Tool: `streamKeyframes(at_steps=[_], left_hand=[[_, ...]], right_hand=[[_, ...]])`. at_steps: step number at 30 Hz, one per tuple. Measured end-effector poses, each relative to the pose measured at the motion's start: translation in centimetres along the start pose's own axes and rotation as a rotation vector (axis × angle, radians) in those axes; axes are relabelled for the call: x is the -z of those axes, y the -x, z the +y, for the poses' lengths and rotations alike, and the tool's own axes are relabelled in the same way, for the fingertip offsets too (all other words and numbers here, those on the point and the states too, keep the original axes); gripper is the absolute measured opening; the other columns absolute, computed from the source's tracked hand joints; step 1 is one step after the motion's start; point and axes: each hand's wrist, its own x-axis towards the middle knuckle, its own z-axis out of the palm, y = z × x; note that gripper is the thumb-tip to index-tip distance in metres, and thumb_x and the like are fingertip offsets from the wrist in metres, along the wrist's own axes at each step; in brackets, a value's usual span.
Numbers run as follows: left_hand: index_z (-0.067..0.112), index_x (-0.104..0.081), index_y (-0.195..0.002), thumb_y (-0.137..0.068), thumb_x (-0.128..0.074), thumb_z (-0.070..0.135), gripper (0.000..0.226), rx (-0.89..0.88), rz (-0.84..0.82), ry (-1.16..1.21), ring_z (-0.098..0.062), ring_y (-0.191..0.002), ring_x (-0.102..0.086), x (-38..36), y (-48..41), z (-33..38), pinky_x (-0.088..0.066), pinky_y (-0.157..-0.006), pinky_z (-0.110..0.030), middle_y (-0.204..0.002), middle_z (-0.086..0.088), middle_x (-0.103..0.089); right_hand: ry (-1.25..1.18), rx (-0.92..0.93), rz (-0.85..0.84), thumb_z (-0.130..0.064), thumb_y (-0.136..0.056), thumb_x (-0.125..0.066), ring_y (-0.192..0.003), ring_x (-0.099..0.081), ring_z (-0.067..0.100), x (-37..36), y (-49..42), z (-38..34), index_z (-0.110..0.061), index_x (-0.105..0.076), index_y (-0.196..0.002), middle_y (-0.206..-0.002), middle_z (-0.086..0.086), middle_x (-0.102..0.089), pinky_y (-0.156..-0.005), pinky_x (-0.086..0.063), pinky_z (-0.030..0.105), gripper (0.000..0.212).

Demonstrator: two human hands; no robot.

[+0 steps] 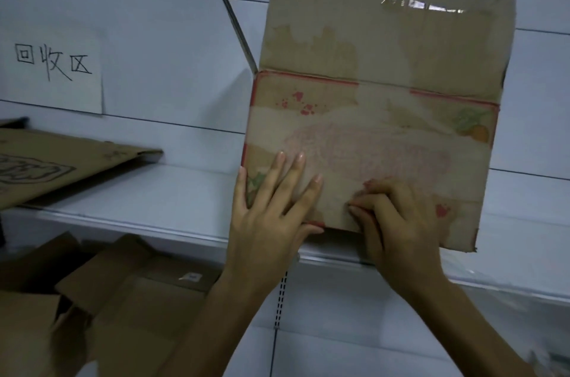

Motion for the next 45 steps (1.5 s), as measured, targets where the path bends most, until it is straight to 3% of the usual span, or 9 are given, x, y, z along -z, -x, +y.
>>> streamKeyframes(at_steps=[5,7,12,17,21,26,29,39,45], left_hand=[[0.021,-0.045,-0.138,-0.092,-0.042,0.057,0.058,-0.003,0.09,0.002,-0.029,-0.137,-0.038,0.9,-0.9,-0.6,-0.034,-0.105,-0.058,-0.147,-0.007,-0.042],[0.021,-0.051,-0.136,-0.095,-0.041,0.056,0.055,-0.007,0.131,0.022,-0.028,-0.135,-0.04,1.5,-2.0,-0.7,-0.034,-0.106,-0.056,-0.145,-0.006,-0.045],[0.02,-0.057,-0.132,-0.102,-0.027,0.052,0.053,-0.02,0.229,0.016,-0.027,-0.128,-0.05,2.9,-4.8,-1.3,-0.034,-0.104,-0.052,-0.138,-0.005,-0.053],[0.022,-0.059,-0.125,-0.097,-0.044,0.051,0.044,0.013,0.357,0.003,-0.028,-0.116,-0.057,5.1,-7.3,-2.1,-0.029,-0.104,-0.049,-0.127,-0.004,-0.062],[0.019,-0.064,-0.12,-0.097,-0.048,0.048,0.04,0.042,0.394,0.036,-0.029,-0.109,-0.057,5.7,-7.3,-1.2,-0.033,-0.096,-0.046,-0.123,-0.004,-0.064],[0.021,-0.061,-0.121,-0.098,-0.047,0.047,0.038,0.062,0.394,0.047,-0.027,-0.109,-0.054,6.0,-6.3,-0.5,-0.033,-0.094,-0.046,-0.124,-0.004,-0.064],[0.02,-0.064,-0.12,-0.097,-0.048,0.048,0.039,0.064,0.39,0.054,-0.027,-0.109,-0.054,6.4,-5.9,-0.4,-0.033,-0.094,-0.045,-0.124,-0.005,-0.064],[0.021,-0.064,-0.12,-0.093,-0.053,0.05,0.041,0.08,0.4,0.095,-0.026,-0.114,-0.053,5.4,-3.3,0.8,-0.032,-0.094,-0.045,-0.127,-0.006,-0.062],[0.02,-0.064,-0.12,-0.092,-0.056,0.049,0.041,0.092,0.427,0.1,-0.027,-0.115,-0.052,5.1,-2.9,1.3,-0.031,-0.095,-0.044,-0.126,-0.006,-0.062]], right_hand=[[-0.256,-0.003,0.107,-0.017,-0.101,-0.039,-0.088,-0.048,0.015,1.3,0.7,-1.8,-0.009,-0.051,-0.09,-0.094,0.005,-0.05,-0.1,-0.041,0.025,0.018],[-0.396,-0.006,0.186,-0.025,-0.103,-0.032,-0.085,-0.052,0.014,2.2,-0.9,-3.2,-0.013,-0.045,-0.088,-0.094,0.001,-0.049,-0.092,-0.039,0.009,0.023],[-0.531,0.208,0.279,-0.019,-0.101,-0.041,-0.082,-0.064,0.018,4.0,-6.0,-4.8,-0.007,-0.048,-0.099,-0.091,0.004,-0.065,-0.078,-0.051,0.02,0.014],[-0.303,-0.172,0.368,-0.032,-0.097,-0.048,-0.101,-0.056,0.004,7.3,-4.0,-1.5,-0.013,-0.048,-0.107,-0.106,-0.018,-0.053,-0.084,-0.046,0.025,0.022],[-0.213,-0.457,0.151,-0.04,-0.088,-0.054,-0.105,-0.059,0.012,10.3,-5.4,-0.1,-0.033,-0.039,-0.125,-0.117,-0.022,-0.053,-0.087,-0.051,0.04,0.04],[-0.342,-0.385,-0.275,-0.056,-0.082,-0.06,-0.112,-0.05,-0.015,11.3,-9.0,0.8,-0.045,-0.024,-0.141,-0.113,-0.033,-0.053,-0.088,-0.043,0.005,0.07],[-0.336,-0.262,-0.326,-0.055,-0.081,-0.059,-0.121,-0.05,-0.005,10.6,-9.0,0.2,-0.04,-0.027,-0.143,-0.122,-0.022,-0.059,-0.102,-0.046,0.033,0.071],[-0.407,-0.262,-0.029,-0.022,-0.084,-0.067,-0.105,-0.061,-0.002,10.4,-4.1,-2.3,-0.02,-0.051,-0.125,-0.115,-0.019,-0.061,-0.09,-0.052,0.026,0.045],[-0.546,-0.73,0.416,-0.008,-0.077,-0.076,-0.087,-0.066,0.012,9.9,1.2,-5.9,-0.025,-0.039,-0.127,-0.09,-0.002,-0.067,-0.078,-0.052,0.023,0.065]])
